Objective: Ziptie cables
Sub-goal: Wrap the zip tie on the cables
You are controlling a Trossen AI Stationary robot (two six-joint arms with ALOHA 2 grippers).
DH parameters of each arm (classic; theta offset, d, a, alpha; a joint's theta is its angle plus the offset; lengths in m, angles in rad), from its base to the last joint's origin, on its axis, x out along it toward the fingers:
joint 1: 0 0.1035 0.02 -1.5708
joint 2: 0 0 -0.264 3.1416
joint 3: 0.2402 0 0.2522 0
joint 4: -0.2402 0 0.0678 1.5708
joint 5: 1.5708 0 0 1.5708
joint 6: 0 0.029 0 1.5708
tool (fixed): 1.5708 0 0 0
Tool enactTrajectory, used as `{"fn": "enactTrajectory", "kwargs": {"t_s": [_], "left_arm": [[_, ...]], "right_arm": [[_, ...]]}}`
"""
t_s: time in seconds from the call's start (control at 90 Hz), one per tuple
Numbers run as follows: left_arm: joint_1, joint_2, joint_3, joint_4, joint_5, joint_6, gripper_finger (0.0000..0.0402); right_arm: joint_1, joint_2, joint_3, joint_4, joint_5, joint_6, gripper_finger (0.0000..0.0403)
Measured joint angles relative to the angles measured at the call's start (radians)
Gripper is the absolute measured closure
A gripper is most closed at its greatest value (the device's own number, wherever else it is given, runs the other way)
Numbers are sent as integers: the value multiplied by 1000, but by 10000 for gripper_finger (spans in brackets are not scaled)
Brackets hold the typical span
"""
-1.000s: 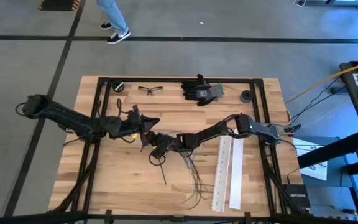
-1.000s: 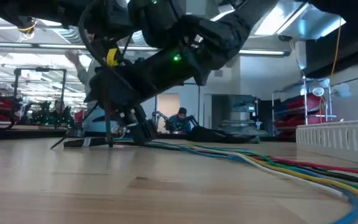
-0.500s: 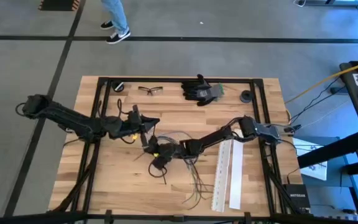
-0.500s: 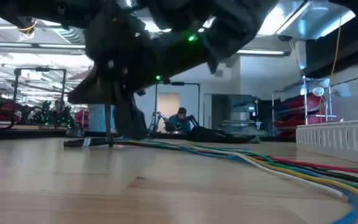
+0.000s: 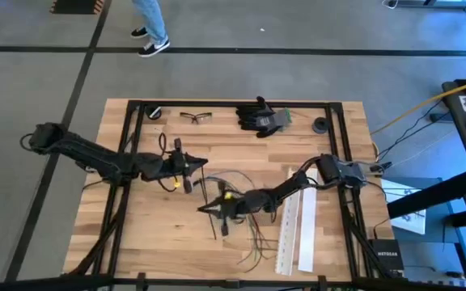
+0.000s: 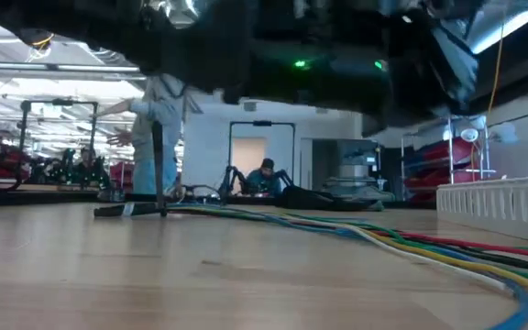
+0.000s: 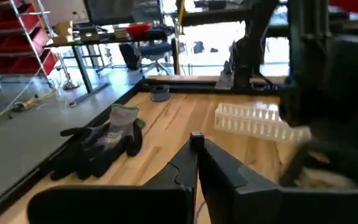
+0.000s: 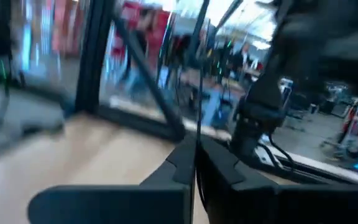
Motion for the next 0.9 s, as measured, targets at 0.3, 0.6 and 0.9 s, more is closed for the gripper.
{"fn": "enactTrajectory", "kwargs": {"t_s": [0.3, 0.6, 0.9], "left_arm": [[0, 1, 0, -2, 0, 176, 402], [-14, 1, 0, 9, 1, 277, 402], [-14, 1, 0, 11, 0, 352, 402]], "right_arm": [[-66, -15, -114, 205, -82, 590, 403], [-113, -17, -72, 197, -45, 889, 403], [-112, -17, -73, 198, -13, 963, 403]]}}
